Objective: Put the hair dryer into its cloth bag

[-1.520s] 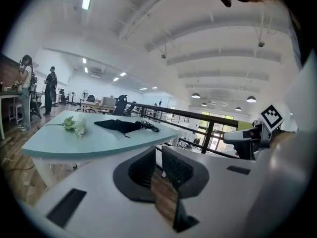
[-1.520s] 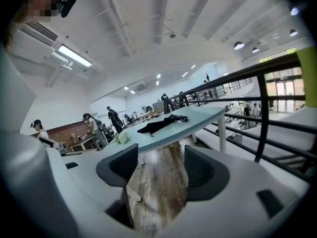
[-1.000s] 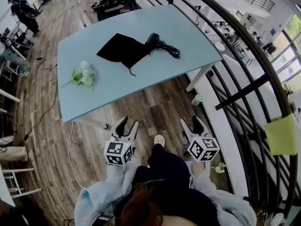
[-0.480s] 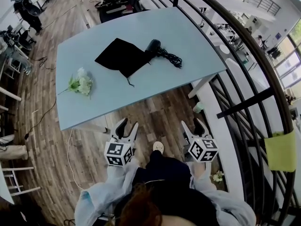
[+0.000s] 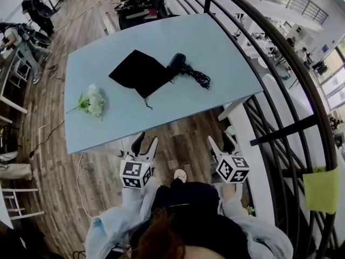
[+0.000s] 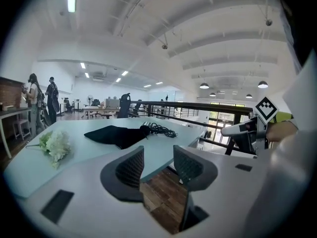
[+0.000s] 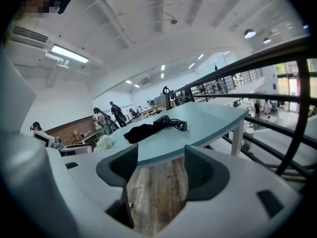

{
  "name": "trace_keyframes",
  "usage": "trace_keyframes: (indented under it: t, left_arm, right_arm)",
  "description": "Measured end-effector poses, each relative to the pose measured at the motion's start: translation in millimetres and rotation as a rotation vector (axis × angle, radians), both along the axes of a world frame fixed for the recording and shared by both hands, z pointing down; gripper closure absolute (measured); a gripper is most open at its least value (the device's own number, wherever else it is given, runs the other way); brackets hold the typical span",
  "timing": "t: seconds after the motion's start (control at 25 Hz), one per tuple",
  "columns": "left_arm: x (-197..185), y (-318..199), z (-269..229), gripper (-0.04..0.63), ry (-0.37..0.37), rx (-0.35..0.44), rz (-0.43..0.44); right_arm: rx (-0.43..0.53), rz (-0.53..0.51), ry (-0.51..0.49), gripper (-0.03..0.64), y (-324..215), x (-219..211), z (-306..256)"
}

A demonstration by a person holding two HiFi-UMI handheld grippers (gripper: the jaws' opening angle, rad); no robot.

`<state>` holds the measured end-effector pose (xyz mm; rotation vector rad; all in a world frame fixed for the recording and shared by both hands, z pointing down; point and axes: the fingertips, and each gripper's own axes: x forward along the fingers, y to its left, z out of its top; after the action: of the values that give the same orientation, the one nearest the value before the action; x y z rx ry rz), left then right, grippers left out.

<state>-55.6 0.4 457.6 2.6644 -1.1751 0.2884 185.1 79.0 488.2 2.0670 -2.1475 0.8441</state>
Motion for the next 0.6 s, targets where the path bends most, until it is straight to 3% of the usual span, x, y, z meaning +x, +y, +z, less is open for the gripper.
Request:
trace_keyframes:
  t: [0.4, 0.6]
  left_arm:
    - [-18.3, 20.6, 14.7, 0.411, 0.029, -0.069, -0.072]
    - [-12.6, 21.5, 17.7, 0.411, 0.024, -0.084, -0.060]
  right_arm:
    - [-0.015, -0.047, -0.033, 0.325, 1.7, -14.3, 11.1]
    - [-0.042, -0.059, -0.046, 0.324, 10.1, -19.2, 23.8]
